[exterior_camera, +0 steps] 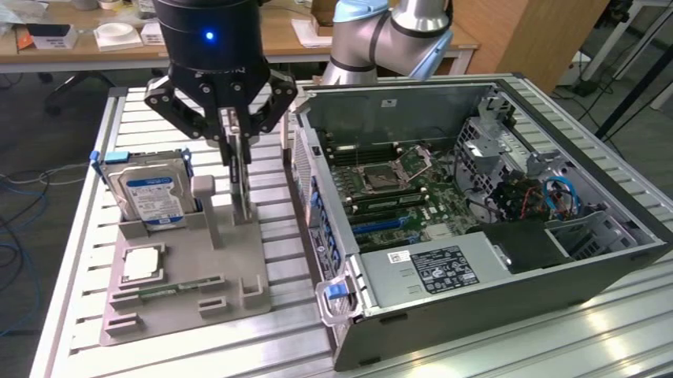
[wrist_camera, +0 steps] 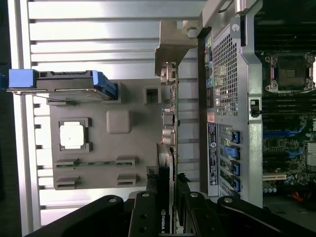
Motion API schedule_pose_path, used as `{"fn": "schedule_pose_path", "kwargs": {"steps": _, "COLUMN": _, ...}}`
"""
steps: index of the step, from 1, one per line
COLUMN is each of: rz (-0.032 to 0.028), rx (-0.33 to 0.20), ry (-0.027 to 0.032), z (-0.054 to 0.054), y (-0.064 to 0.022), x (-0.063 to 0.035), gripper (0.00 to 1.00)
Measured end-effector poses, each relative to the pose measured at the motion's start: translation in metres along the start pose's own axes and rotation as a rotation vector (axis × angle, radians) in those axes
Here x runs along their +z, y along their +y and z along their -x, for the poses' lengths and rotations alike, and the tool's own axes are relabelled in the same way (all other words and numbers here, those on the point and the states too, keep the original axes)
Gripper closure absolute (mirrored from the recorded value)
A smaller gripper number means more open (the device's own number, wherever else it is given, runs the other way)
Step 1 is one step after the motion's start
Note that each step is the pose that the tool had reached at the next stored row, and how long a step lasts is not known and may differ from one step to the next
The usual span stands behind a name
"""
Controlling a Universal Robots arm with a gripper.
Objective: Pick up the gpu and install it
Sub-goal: 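Pick up the gpu and move the gpu toward the slot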
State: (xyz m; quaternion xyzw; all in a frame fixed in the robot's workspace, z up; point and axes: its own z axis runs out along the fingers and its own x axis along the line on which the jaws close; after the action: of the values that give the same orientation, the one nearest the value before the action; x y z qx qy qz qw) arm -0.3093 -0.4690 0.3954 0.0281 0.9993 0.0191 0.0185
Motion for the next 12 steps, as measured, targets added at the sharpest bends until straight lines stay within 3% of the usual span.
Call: {"fn": "schedule_pose_path", "kwargs": {"steps": 12, "rz": -0.0009, "rx": 0.002, "ry": 0.0165, "z": 0.013, "y": 0.0066, "x": -0.0053, "gripper": 0.74}}
